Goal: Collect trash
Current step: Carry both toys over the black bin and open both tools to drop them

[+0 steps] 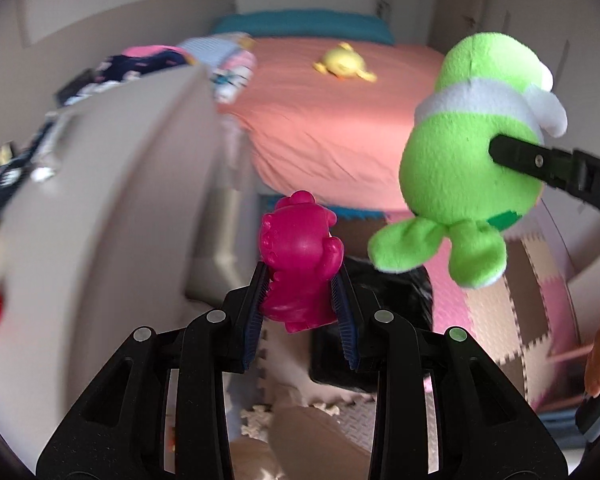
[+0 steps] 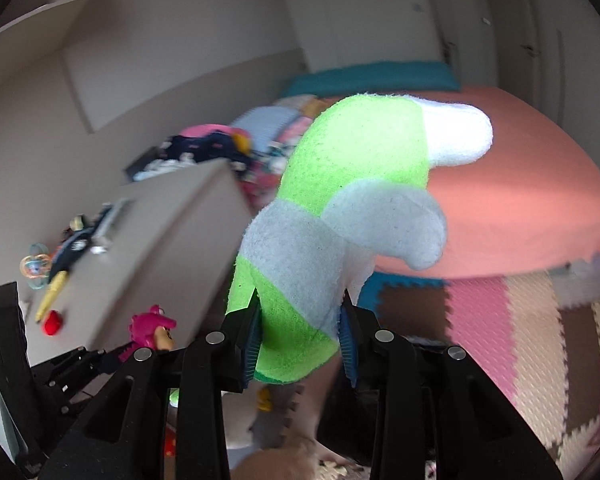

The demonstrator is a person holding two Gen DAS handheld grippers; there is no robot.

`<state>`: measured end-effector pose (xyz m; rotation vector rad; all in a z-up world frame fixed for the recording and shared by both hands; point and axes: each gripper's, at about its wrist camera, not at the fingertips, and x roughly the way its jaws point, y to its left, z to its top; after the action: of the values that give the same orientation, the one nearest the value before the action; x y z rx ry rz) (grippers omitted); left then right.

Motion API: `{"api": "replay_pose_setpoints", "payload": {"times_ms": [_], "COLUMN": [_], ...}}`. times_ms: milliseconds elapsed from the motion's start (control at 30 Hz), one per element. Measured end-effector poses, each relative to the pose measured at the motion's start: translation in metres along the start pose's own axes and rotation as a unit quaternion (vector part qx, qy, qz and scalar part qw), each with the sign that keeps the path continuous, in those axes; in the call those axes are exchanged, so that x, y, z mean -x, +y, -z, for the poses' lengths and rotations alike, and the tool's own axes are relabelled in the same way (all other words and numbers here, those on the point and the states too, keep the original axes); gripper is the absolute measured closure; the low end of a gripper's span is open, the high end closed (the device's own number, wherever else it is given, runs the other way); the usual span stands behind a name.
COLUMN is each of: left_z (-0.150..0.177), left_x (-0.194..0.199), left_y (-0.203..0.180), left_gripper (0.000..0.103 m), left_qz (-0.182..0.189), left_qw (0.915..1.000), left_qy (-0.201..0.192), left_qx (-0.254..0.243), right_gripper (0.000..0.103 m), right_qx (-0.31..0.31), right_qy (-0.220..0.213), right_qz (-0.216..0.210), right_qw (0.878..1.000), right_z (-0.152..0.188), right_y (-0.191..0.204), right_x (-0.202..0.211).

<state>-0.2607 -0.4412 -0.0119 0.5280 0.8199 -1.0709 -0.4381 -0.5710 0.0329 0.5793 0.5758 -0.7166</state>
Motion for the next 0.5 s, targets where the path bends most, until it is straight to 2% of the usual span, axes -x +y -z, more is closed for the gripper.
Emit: {"api": "replay_pose_setpoints", "payload": {"times_ms": [167,200,233,267,300,333,400,500], "left_z": [0.002,0.003,0.006,0.009,0.012,0.015,0.021,0.021], "left_x": [-0.041,-0.048,-0.048,-0.053,-0.056,-0.056,-0.053,-0.059], "left_y": [-0.05,-0.061,-0.072,-0.081,-0.09,-0.094,-0.096,-0.092], "left_gripper": [0.071,0.071,0.07,0.057,0.038,0.007,0.006,0.006], "left_qz": [0.027,0.037,0.047,0.059,0.065,0.06,0.042,0.048], "left_qw": [0.9983,0.9974,0.9965,0.9948,0.9934,0.9936,0.9959,0.9961], "left_qy": [0.039,0.045,0.05,0.06,0.07,0.07,0.045,0.057], "left_qx": [-0.033,-0.042,-0.048,-0.056,-0.064,-0.066,-0.066,-0.046], "right_gripper": [0.067,0.063,0.051,0.041,0.029,0.023,0.023,0.023], "right_qx": [-0.036,-0.038,-0.041,-0.046,-0.052,-0.06,-0.068,-0.072], "right_qy": [0.035,0.05,0.064,0.076,0.085,0.081,0.064,0.054], "right_qz": [0.029,0.031,0.033,0.036,0.043,0.056,0.068,0.079], "right_qw": [0.998,0.998,0.997,0.995,0.994,0.993,0.993,0.993], "right_z": [0.004,0.004,0.004,0.003,0.002,0.001,0.0,-0.001], "right_y": [-0.047,-0.055,-0.057,-0.063,-0.067,-0.071,-0.08,-0.088], "right_x": [-0.026,-0.034,-0.042,-0.048,-0.054,-0.055,-0.049,-0.046]}}
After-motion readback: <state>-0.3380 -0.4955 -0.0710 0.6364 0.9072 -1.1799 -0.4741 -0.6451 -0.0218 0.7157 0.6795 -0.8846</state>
